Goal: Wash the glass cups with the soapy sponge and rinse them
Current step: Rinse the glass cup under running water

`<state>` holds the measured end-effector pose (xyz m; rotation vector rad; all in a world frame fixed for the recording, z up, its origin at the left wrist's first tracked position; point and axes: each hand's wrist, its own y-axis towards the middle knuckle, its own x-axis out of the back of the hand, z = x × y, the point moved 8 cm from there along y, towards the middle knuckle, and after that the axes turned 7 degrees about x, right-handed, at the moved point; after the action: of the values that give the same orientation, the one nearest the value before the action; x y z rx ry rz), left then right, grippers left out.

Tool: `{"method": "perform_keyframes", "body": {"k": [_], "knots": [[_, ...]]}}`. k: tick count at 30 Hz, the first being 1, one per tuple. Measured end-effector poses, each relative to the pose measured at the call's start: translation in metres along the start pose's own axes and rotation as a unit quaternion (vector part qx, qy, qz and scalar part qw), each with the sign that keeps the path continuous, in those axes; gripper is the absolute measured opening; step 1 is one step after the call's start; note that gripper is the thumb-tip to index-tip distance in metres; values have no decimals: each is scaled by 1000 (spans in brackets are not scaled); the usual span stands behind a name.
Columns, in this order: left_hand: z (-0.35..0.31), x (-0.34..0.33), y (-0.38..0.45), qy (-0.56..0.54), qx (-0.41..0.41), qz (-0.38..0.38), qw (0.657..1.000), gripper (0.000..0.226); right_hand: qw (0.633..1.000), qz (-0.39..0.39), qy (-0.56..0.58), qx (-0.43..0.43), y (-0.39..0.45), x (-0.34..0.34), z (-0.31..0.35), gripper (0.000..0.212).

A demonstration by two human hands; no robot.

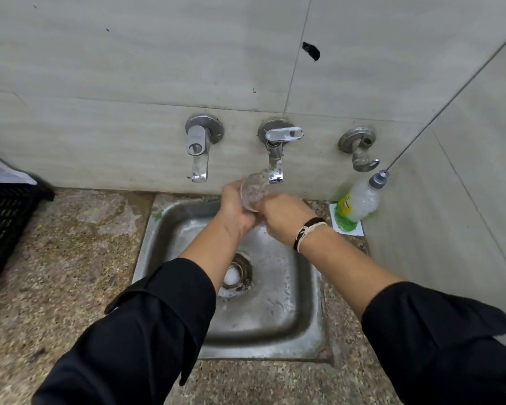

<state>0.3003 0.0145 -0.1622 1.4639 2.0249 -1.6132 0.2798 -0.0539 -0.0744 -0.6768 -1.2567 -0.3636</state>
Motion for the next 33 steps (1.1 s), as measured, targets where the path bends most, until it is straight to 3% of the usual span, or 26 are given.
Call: {"method": "perform_keyframes", "body": {"k": [4,7,10,14,27,30,33], "knots": [[5,-3,-7,72,65,10,995,38,996,-33,-79,-3,-6,8,-3,30],[-6,2,-5,29,33,-26,999,23,999,-31,32,-21,-16,-5,12,46],[0,-3,-6,45,9,-46,998,24,992,-15,111,-65,-14,-6,11,51],[-2,-3,-1,37,10,-40,998,26,987,-7,134,-88,-15,-10,13,42],[2,-1,3,45,0,-53,998,28,981,26,164,-105,-12,-19,12,51],[3,0,1,48,-14,-57,997,26,976,6,184,-115,-8,-17,12,42],[1,6,1,31,-31,-60,997,31,970,7,215,-111,-6,-15,18,51]]}}
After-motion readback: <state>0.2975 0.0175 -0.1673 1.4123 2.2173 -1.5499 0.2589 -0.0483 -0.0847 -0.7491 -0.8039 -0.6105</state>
